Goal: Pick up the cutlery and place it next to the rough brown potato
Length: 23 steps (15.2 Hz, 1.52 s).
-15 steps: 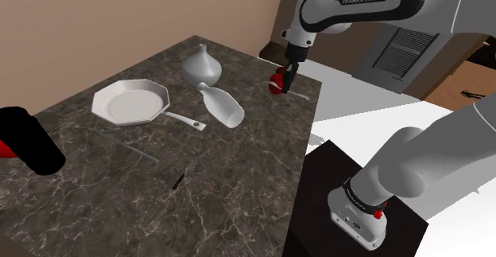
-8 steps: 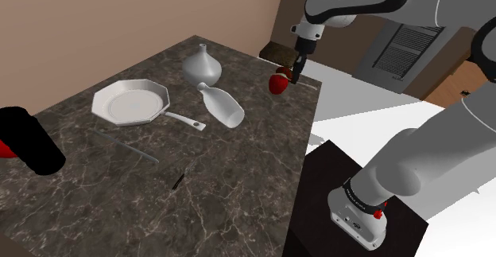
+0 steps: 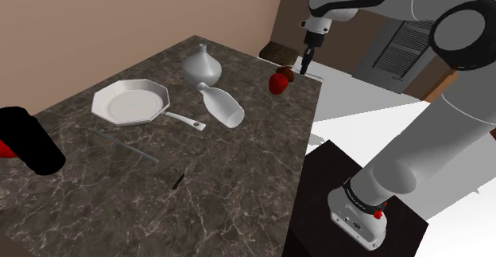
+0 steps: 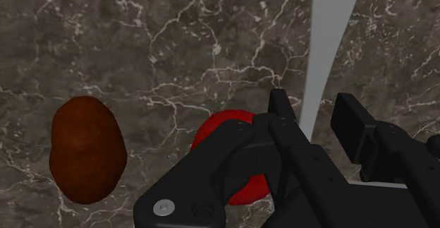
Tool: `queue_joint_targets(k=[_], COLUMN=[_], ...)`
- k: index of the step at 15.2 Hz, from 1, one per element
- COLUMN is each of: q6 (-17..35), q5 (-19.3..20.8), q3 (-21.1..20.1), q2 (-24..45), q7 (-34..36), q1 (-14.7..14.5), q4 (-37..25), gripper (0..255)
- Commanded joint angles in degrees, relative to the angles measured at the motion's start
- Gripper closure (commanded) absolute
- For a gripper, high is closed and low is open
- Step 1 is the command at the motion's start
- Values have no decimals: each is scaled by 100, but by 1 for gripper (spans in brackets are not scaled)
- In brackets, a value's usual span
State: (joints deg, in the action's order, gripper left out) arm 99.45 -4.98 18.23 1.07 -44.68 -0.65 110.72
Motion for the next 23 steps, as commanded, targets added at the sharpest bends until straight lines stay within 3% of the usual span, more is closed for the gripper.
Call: queue_joint_targets(k=[1,2,23], q6=[-88,-161,1318], q5=[-29,-69,-318], q3=[133,212,167], q2=[273,489,1058], q7=[-291,-474,-718], q1=[142,239,275], q4=[-322,-584,376], gripper=[255,255,255])
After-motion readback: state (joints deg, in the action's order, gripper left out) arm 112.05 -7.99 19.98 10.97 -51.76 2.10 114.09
